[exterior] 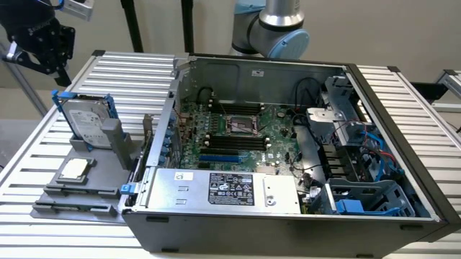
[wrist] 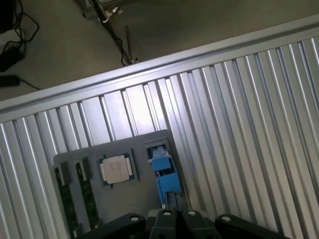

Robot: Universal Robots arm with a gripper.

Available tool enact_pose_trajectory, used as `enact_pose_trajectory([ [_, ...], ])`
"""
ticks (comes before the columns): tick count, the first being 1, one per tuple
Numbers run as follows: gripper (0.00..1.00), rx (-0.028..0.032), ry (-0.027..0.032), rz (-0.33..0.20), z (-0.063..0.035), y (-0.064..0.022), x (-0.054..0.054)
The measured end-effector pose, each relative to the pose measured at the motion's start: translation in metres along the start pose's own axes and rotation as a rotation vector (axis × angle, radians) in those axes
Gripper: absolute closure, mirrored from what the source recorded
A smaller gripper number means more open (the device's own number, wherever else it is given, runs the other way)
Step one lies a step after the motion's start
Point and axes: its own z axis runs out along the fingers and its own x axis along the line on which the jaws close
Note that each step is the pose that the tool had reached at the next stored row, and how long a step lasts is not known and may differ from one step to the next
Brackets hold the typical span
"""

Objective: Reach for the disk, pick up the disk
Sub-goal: 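Pick up the disk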

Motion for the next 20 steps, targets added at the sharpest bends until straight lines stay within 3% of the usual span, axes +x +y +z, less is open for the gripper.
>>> enact_pose_trajectory([
  [13, 0.89, -0.0004, -0.001, -0.214, 0.0015, 0.0007, -0.0016],
  [17, 0.89, -0.0014, -0.0008, -0.231, 0.0015, 0.0041, -0.0048],
  [20, 0.89, -0.0053, -0.0002, -0.231, 0.0016, 0.0078, -0.0052],
])
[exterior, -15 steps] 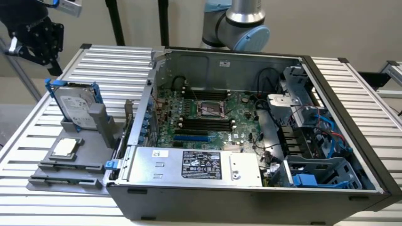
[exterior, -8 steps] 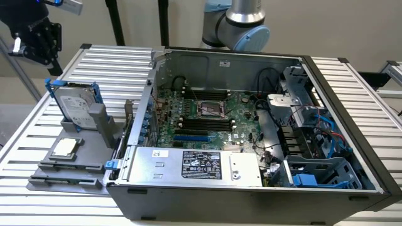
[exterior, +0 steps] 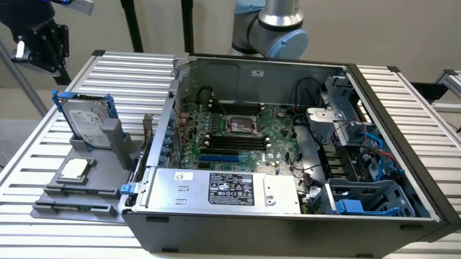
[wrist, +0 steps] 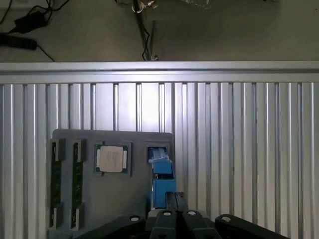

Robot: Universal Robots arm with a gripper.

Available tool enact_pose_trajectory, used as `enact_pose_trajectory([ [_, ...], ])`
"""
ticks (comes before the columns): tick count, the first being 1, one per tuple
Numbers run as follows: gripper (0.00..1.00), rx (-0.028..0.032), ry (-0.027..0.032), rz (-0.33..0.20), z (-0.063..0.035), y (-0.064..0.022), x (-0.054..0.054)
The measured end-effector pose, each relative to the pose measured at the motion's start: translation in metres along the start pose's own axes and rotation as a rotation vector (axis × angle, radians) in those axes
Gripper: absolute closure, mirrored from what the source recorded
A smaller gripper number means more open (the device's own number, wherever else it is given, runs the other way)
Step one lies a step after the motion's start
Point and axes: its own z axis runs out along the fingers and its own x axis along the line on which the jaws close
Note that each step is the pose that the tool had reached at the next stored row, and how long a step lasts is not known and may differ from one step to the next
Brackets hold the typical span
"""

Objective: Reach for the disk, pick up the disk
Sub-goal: 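Pick up the disk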

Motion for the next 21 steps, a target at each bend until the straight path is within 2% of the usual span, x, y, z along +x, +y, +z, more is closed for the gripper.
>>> enact_pose_trajectory([
  [2, 0.88, -0.0041, 0.0006, 0.001, 0.0001, 0.001, 0.0],
  [3, 0.82, -0.0042, 0.001, 0.001, 0.0001, 0.0011, 0.0],
  [4, 0.82, -0.0043, 0.0011, 0.001, 0.0, 0.0011, 0.0],
  [5, 0.76, -0.0042, 0.0011, 0.001, 0.0001, 0.0011, 0.0],
  [6, 0.76, -0.0042, 0.0011, 0.001, 0.0001, 0.0011, 0.0],
  [10, 0.53, -0.0041, 0.001, 0.001, 0.0008, 0.0012, 0.0],
  [12, 0.53, -0.0043, 0.0011, 0.001, 0.0018, 0.0011, 0.002],
  [13, 0.46, -0.0043, 0.0011, 0.001, 0.0026, 0.0011, 0.003],
  [18, 0.46, -0.0043, 0.0005, 0.001, 0.0085, 0.0005, 0.018],
  [21, 0.46, -0.0045, -0.003, 0.002, 0.0137, -0.0024, 0.022],
])
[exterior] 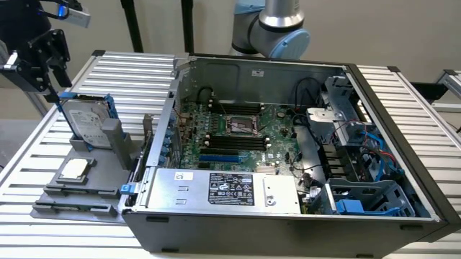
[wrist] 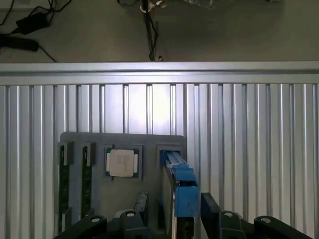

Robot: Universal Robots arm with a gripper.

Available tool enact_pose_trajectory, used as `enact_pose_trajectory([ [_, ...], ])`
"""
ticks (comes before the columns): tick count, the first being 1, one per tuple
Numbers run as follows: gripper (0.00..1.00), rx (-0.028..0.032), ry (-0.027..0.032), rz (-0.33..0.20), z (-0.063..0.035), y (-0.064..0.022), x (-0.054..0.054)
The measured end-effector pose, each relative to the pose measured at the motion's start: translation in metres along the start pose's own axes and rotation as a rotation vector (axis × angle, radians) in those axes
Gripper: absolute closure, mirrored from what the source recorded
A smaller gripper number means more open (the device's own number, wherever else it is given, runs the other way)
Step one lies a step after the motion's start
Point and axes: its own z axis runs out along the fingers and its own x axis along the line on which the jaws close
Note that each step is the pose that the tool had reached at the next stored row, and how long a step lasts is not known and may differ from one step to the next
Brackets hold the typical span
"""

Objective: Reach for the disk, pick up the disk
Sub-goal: 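Pick up the disk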

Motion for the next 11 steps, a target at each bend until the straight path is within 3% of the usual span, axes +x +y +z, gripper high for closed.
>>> enact_pose_trajectory([
  [11, 0.46, 0.0002, -0.0027, 0.0, 0.0104, -0.0062, -0.0044],
])
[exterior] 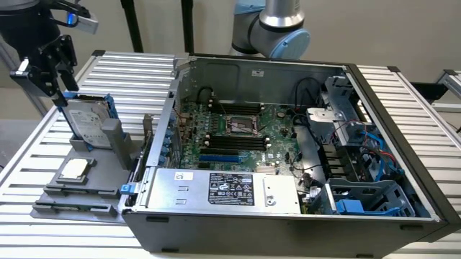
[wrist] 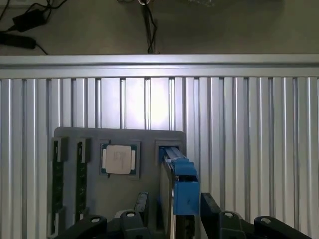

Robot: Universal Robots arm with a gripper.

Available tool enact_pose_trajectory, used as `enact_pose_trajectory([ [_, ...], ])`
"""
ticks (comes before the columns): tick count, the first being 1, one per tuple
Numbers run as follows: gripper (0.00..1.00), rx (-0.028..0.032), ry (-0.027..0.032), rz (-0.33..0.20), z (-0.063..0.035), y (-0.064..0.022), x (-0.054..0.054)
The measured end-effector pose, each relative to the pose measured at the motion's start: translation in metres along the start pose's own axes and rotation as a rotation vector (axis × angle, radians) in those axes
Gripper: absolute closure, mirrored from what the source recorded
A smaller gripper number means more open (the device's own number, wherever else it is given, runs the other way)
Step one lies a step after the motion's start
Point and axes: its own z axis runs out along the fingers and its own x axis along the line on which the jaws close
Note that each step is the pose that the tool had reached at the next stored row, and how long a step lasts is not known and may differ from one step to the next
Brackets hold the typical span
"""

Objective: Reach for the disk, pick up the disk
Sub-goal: 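Pick up the disk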

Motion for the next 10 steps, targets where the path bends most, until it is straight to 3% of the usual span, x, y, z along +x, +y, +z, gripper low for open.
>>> enact_pose_trajectory([
  [4, 0.46, 0.0001, -0.0001, 0.0, 0.0013, 0.0003, -0.004],
  [10, 0.46, 0.0, 0.0, 0.0, 0.0113, 0.0005, -0.004],
])
